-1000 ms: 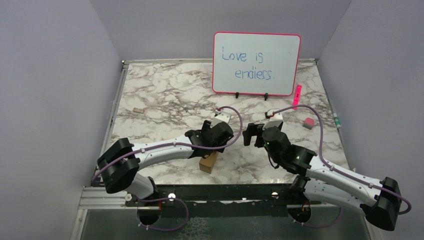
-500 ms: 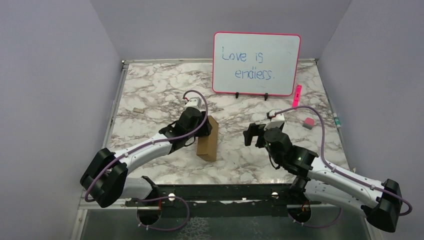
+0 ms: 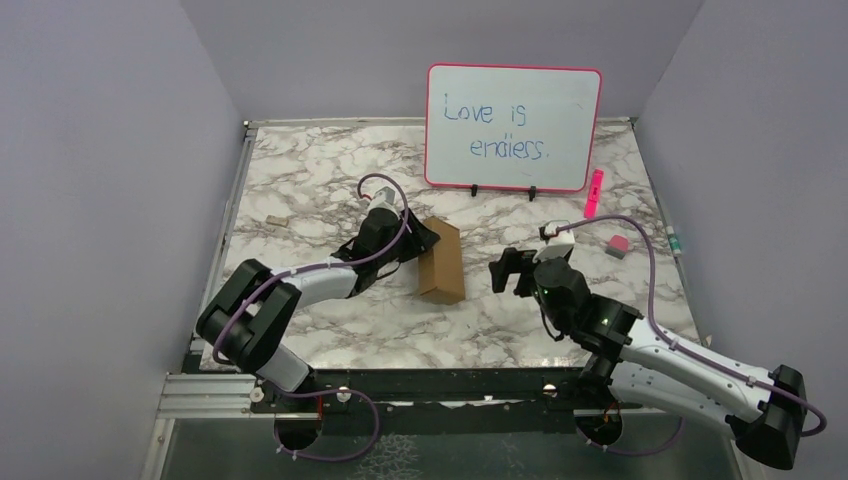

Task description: Fold the paper box

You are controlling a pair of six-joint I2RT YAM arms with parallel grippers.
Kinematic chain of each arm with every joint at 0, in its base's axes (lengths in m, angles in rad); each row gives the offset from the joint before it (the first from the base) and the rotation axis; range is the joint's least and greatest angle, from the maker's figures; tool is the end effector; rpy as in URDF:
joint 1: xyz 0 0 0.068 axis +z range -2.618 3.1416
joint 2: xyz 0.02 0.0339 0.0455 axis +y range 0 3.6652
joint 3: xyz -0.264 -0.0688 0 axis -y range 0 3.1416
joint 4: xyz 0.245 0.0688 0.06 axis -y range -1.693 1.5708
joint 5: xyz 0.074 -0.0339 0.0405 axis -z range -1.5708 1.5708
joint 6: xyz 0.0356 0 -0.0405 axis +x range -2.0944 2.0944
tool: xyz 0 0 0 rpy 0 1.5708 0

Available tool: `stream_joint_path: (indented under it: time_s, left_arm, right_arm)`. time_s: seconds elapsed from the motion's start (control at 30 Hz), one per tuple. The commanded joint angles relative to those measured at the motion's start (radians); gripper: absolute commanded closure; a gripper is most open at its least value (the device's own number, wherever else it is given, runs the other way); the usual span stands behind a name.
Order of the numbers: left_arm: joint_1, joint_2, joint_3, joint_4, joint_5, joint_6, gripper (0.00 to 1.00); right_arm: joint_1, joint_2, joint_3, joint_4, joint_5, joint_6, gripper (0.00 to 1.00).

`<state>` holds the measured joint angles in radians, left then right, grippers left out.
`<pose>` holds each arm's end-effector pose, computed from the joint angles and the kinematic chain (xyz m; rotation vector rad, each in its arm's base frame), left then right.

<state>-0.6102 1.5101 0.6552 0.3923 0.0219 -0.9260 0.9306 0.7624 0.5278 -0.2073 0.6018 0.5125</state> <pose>0.2521 -0.1772 0.1826 -0.3281 2.1548 -0.9542 0.1205 0.1281 0.2530 -0.0293 1.9472 0.3540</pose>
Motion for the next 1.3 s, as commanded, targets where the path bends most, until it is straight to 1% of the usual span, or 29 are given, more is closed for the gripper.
stream_joint_path:
  time_s: [0.0,0.1,0.17,0.3,0.4,0.43,0.47,0.5,0.6,0.77,0.87,0.93,1.0,1.07,1.17,1.27]
  left_arm:
    - [0.006,0.054,0.003,0.127,0.026,-0.054,0.49]
    - [0.008,0.069,-0.036,0.151,0.006,-0.06,0.42]
    - [0.009,0.071,-0.055,0.152,-0.006,-0.053,0.35]
    - [0.014,0.053,-0.088,0.152,-0.014,-0.022,0.22]
    - [0.029,0.023,-0.11,0.142,-0.026,0.009,0.16]
    - [0.041,0.01,-0.114,0.132,-0.036,0.02,0.11]
    - [0.049,-0.003,-0.115,0.121,-0.037,0.043,0.04]
    - [0.057,-0.015,-0.113,0.101,-0.039,0.058,0.01]
    - [0.091,-0.056,-0.094,0.001,-0.053,0.101,0.01]
    - [0.157,-0.149,-0.031,-0.263,-0.113,0.203,0.01]
    - [0.225,-0.22,-0.014,-0.364,-0.089,0.261,0.01]
    - [0.284,-0.283,-0.016,-0.437,-0.064,0.274,0.01]
    - [0.333,-0.37,-0.02,-0.504,-0.035,0.27,0.01]
    - [0.358,-0.479,-0.018,-0.553,-0.007,0.288,0.01]
    - [0.36,-0.644,0.013,-0.659,-0.053,0.348,0.01]
    - [0.36,-0.817,0.044,-0.738,-0.102,0.438,0.01]
  right_arm:
    - [0.007,-0.023,-0.019,-0.007,0.028,0.015,0.0]
    - [0.007,-0.032,-0.024,-0.005,0.027,0.011,0.0]
    - [0.006,-0.039,-0.026,-0.006,0.027,0.008,0.0]
    - [0.007,-0.053,-0.031,-0.006,0.032,0.004,0.0]
    - [0.006,-0.061,-0.028,-0.011,0.034,0.0,0.0]
    - [0.005,-0.062,-0.027,-0.014,0.036,0.0,0.0]
    - [0.007,-0.064,-0.025,-0.018,0.04,0.0,0.0]
    - [0.007,-0.066,-0.023,-0.023,0.044,-0.001,0.0]
    - [0.006,-0.065,-0.012,-0.041,0.058,-0.003,0.0]
    - [0.007,-0.079,0.016,-0.104,0.101,0.004,0.0]
    - [0.007,-0.099,0.036,-0.152,0.134,0.012,0.0]
    - [0.007,-0.122,0.05,-0.177,0.147,0.012,0.0]
    - [0.007,-0.149,0.07,-0.207,0.158,0.006,0.0]
    - [0.007,-0.173,0.1,-0.255,0.18,0.006,0.0]
    - [0.007,-0.21,0.145,-0.323,0.209,0.008,0.0]
    - [0.007,-0.255,0.183,-0.377,0.192,0.01,0.0]
